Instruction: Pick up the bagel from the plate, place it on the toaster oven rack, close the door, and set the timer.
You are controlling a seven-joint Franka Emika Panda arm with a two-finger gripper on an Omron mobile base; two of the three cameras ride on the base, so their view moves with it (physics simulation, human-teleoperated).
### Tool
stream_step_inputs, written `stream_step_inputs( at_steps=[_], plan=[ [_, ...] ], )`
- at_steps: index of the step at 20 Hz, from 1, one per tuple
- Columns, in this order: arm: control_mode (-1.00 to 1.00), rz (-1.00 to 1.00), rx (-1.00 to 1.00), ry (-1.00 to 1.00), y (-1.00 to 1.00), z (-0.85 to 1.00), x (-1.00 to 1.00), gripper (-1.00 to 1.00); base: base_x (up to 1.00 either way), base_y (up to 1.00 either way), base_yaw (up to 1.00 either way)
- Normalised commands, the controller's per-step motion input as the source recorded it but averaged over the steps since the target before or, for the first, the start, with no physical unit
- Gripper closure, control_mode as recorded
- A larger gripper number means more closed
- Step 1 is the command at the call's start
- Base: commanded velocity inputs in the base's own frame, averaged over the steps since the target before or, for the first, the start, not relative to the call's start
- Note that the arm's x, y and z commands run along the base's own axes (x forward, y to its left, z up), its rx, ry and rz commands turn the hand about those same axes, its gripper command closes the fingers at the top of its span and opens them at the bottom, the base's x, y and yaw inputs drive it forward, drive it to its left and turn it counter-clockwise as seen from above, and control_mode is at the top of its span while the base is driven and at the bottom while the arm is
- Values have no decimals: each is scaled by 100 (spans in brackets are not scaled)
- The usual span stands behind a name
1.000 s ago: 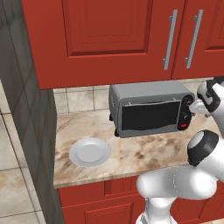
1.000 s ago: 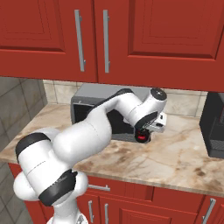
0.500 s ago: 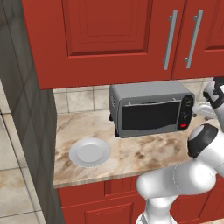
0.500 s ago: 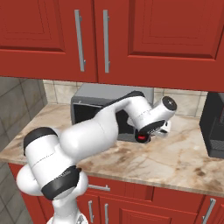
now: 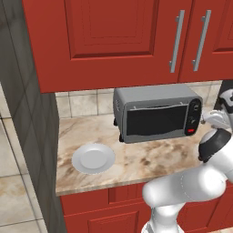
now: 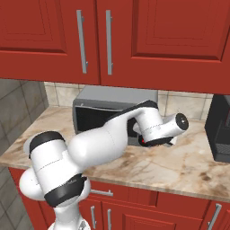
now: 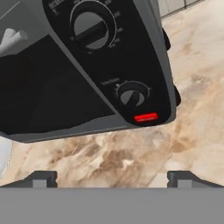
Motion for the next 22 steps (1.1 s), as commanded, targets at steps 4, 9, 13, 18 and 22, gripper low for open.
stream_step_inputs(
  at_steps=[4, 9, 13, 18, 22],
  plan=[
    [-100, 0, 0, -6, 3, -3, 18, -100, 0, 0, 0],
    [-100, 0, 0, -2, 8, 0, 23, -100, 0, 0, 0],
    [-100, 0, 0, 0, 8, 0, 19, -100, 0, 0, 0],
    [-100, 0, 0, 0, 0, -6, 10, -100, 0, 0, 0],
    [-100, 0, 0, 0, 0, -7, 0, -100, 0, 0, 0]
  ],
)
